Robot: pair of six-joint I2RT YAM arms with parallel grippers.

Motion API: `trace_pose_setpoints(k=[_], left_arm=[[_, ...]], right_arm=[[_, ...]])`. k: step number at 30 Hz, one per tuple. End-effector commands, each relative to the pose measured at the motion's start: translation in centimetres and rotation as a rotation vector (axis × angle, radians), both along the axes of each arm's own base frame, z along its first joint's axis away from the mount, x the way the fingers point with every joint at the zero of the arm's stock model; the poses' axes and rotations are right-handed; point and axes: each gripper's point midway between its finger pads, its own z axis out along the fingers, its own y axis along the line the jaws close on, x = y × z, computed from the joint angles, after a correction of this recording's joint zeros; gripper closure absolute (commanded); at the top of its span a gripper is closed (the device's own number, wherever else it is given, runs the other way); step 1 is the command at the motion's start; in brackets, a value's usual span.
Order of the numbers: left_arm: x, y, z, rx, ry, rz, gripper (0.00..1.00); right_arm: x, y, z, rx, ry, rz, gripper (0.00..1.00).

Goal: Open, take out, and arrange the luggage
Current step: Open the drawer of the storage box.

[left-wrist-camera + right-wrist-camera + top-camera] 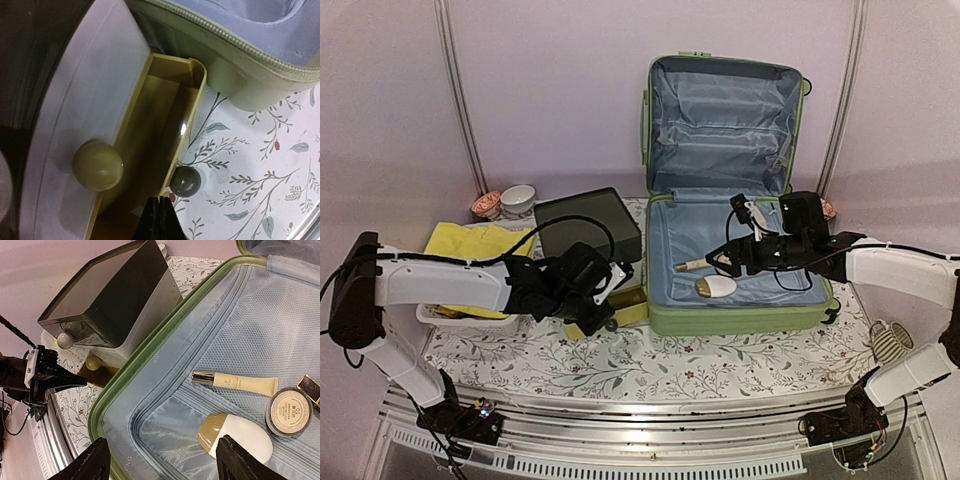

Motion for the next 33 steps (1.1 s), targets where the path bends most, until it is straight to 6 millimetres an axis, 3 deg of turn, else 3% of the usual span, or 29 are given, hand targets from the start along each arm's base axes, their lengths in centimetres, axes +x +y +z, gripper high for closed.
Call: trace_pose_setpoints(k=[1,9,23,26,29,33], left_arm=[[1.1,1.4,1.7,0.064,-0.068,0.015,1.00],[0.1,3.9,-2.3,0.286,0.013,-0.033,1.00],[1.9,6.7,-4.6,0.296,0.100,-0.089,1.00],[2.4,7.1,-4.5,0.292,0.106,-0.086,0.91],[2.6,6.9,-3.9,0.269,0.107,-0.097,0.73],[2.7,7.2,-3.7,0.282,0.108,-0.111,0.70]], right_arm=[[0.3,-0.4,1.4,-0.004,-0.040,-0.010,0.26],[0.6,-0.2,1.5,-0.005,-0.040,-0.007,0.26],[0.5,-0.1,1.7,-0.002,-0.038,-0.002,0.26],[0.6,0.0,1.7,-0.002,-0.037,-0.001,0.26],[0.6,0.1,1.8,0.000,-0.037,0.001,0.26],[0.7,0.1,1.9,0.000,-0.038,0.002,0.26]])
